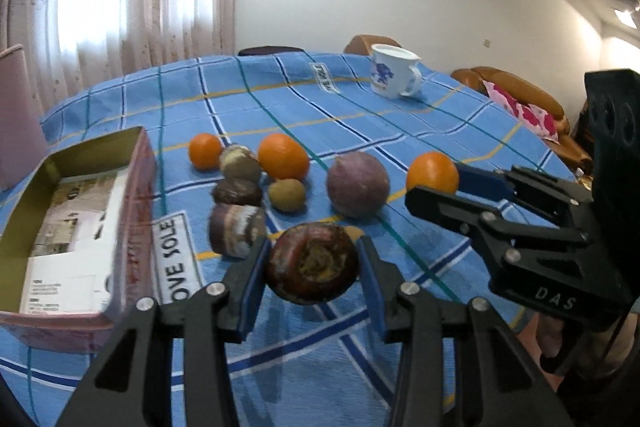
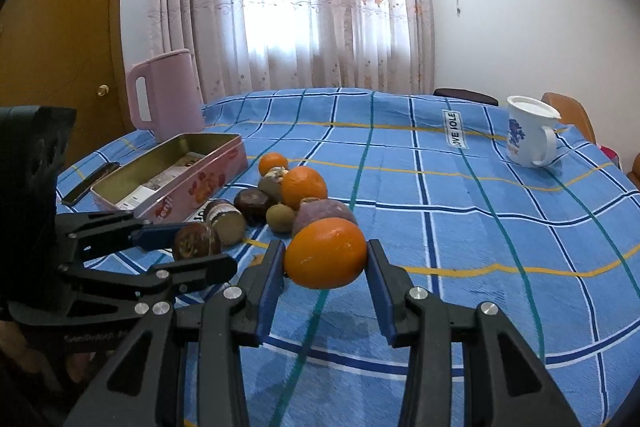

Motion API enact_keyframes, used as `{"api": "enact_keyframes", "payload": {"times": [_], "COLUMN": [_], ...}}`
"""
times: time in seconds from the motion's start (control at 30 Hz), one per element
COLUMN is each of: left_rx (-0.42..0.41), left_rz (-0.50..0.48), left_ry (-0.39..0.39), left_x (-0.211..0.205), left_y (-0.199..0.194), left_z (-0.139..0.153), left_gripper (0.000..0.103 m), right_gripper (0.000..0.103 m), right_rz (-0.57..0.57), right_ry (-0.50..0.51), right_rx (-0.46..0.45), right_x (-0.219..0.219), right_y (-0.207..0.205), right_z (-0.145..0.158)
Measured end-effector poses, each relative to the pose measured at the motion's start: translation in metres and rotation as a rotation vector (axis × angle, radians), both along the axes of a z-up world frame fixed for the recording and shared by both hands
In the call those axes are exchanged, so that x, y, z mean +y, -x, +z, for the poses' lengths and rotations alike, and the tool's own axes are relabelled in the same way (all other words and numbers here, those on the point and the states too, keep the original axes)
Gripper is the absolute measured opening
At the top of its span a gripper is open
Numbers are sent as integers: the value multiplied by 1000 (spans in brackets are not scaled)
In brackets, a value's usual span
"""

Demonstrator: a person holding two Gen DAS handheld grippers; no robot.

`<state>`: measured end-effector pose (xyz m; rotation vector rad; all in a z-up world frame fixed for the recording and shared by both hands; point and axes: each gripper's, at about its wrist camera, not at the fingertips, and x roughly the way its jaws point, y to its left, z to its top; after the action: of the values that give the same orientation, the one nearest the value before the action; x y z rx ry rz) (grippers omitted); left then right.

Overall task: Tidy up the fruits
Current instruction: 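Carry both fruits over the tin box and open both grippers to drop them in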

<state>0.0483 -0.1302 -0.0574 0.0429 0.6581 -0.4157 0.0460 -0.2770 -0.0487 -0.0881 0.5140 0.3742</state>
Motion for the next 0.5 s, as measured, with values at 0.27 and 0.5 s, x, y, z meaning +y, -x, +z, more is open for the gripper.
{"api": "enact_keyframes", "payload": {"times": [0.27, 0.5], "left_rx": [-68, -92], "left_rz": [58, 134], "left_ry": [-13, -12], "left_x": [19, 53], "left_y": [-1, -13], "left_z": [16, 27], "left_gripper": [45, 45], "right_gripper": [43, 43], "right_rz": [41, 127], "right_ry": [5, 23], "right_rx": [-35, -61], "right_x": [17, 52], "right_y": [-4, -22], "right_z": [12, 33]}}
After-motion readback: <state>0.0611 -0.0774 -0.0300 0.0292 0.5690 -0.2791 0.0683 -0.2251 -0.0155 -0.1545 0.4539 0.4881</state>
